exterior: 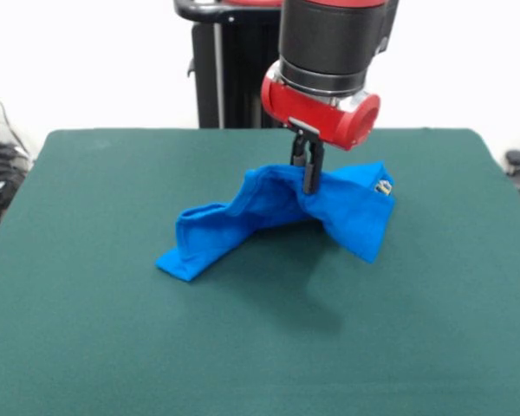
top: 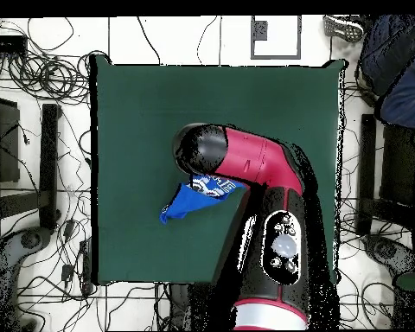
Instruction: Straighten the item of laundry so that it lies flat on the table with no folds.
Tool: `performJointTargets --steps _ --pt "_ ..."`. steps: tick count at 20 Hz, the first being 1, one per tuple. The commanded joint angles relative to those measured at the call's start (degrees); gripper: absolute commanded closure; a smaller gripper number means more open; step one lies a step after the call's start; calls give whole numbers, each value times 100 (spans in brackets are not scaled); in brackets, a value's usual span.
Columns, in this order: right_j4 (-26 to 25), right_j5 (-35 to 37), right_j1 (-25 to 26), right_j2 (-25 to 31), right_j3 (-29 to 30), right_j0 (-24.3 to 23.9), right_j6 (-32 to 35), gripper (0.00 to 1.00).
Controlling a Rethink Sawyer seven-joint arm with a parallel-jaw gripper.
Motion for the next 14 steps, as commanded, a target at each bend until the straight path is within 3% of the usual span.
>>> performJointTargets --steps 1,14 --pt "330 498 229 256 39 218 1229 100" --pt "300 492 333 139 -283 434 1207 100"
